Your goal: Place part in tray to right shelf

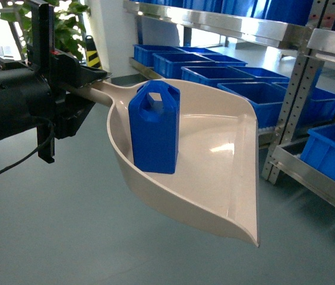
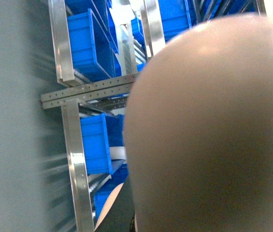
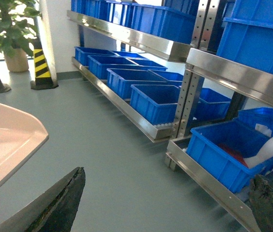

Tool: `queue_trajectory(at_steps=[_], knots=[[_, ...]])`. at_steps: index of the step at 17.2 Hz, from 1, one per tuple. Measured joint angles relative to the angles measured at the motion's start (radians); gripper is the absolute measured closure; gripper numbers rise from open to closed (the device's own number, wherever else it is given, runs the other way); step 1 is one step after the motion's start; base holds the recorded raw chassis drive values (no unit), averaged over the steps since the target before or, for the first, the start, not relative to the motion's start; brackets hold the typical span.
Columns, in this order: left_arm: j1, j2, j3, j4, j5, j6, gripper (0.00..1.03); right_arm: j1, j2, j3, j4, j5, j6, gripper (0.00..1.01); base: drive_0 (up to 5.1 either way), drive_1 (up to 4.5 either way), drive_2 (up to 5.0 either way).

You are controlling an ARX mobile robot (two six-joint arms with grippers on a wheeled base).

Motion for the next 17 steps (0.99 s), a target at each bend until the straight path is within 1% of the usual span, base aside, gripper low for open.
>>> queue_trajectory(at_steps=[17], knots=[[-0.003,0.0,0.0,0.0,0.0,0.0,0.85,0.0,0.0,0.0,0.0,0.0,0.0,0.03,-1.6,-1.61,-1.6]])
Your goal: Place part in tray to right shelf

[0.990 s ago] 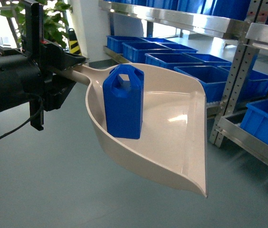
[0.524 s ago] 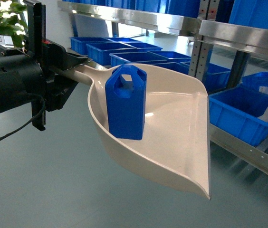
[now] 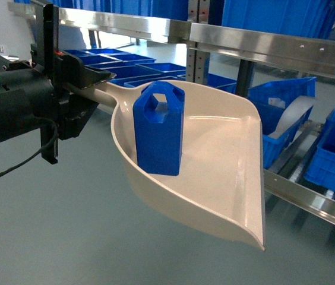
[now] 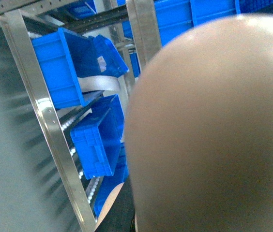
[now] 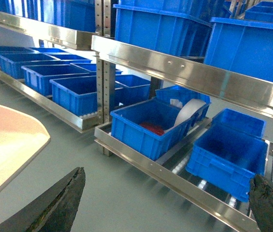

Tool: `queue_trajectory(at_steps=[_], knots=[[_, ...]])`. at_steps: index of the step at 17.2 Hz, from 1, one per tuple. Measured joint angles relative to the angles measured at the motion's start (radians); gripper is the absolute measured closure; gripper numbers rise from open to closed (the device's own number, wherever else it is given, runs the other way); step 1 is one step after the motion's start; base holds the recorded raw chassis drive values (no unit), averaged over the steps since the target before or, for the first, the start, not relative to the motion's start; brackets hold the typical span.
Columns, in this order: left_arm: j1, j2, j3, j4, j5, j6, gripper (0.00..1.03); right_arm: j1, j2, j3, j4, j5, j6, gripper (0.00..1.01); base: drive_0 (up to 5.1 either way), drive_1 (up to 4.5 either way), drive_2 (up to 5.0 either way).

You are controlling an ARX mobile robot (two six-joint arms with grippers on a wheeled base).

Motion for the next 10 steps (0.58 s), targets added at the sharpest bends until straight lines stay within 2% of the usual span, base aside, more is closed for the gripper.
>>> queue_trajectory(at_steps=[10], knots=[[0.002,0.0,0.0,0.0,0.0,0.0,0.85,0.0,0.0,0.0,0.0,0.0,0.0,0.03,-1.6,-1.57,-1.6]])
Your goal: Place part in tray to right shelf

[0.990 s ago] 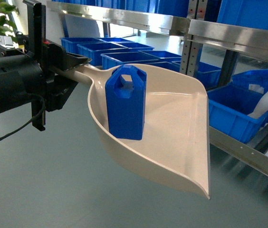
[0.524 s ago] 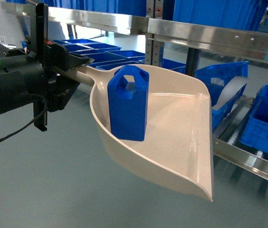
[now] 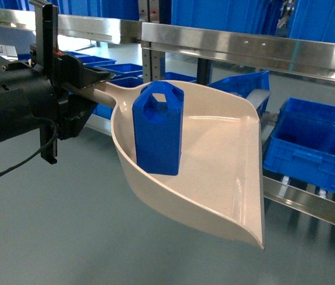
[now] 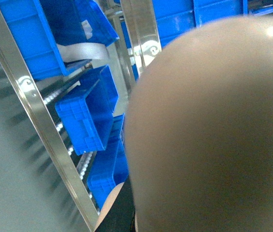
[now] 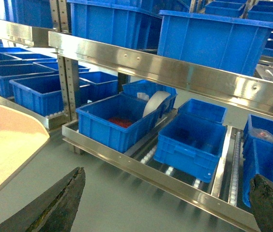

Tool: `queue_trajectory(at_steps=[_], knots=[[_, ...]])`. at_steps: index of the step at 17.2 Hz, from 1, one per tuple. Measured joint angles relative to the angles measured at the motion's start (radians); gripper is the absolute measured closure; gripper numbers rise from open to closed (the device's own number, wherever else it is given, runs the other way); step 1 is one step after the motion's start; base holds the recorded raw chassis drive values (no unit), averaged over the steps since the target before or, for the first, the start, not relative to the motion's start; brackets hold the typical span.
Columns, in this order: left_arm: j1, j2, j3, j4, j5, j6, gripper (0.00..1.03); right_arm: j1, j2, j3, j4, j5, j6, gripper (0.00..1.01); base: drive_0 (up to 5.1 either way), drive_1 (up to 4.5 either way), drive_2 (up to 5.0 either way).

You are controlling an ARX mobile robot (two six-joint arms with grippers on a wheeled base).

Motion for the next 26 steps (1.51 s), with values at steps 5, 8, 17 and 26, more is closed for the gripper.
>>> queue_trajectory(at_steps=[5,8,17,26], knots=[[-0.002,0.0,0.0,0.0,0.002,0.0,0.85,0.0,0.0,0.0,0.0,0.0,0.0,0.03,-1.7,-1.69,-1.7],[0.002,0.0,0.0,0.0,0.0,0.0,0.85,0.0,0.0,0.0,0.0,0.0,0.0,0.03,-1.6,-1.57,-1.6],[0.002,0.0,0.0,0.0,0.0,0.0,0.85,0.0,0.0,0.0,0.0,0.0,0.0,0.03,-1.7,-1.69,-1.7],[0.003,0.0,0.0,0.0,-0.001,0.0,0.86,0.0,0.0,0.0,0.0,0.0,0.0,0.03,-1.7,-1.67,-1.7]])
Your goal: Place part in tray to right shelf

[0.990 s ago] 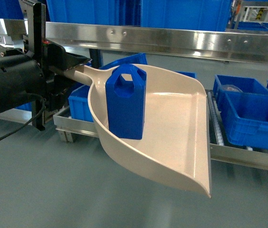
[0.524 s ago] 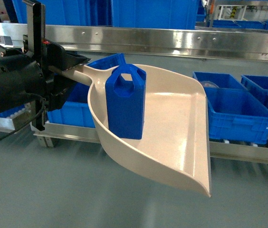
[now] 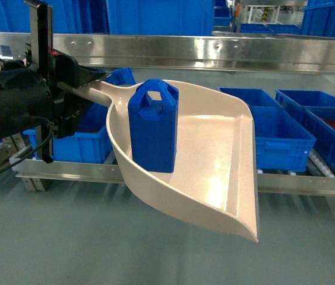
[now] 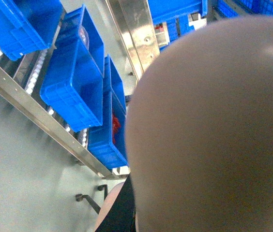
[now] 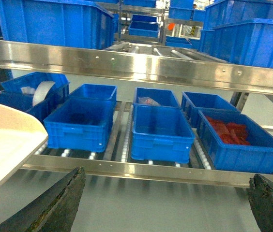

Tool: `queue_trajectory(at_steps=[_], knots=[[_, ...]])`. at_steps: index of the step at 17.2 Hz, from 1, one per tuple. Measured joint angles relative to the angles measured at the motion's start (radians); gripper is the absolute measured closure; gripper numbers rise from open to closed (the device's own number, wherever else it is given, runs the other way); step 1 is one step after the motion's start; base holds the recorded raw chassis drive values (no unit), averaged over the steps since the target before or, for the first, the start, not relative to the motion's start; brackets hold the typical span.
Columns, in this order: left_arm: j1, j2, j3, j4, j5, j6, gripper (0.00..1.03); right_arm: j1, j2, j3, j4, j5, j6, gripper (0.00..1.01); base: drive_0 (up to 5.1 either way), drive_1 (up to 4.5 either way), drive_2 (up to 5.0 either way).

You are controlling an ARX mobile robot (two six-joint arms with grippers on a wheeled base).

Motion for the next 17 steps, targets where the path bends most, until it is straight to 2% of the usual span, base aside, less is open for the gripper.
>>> queue_trajectory(at_steps=[7,17], knots=[[-0.005,0.0,0.0,0.0,0.001,0.0,0.86,0.0,0.0,0.0,0.0,0.0,0.0,0.03,-1.7,-1.7,-1.7],[0.001,0.0,0.0,0.001,-0.002,0.0,0.86,0.0,-0.004,0.0,0.0,0.0,0.0,0.03,0.0,0.0,0.0]])
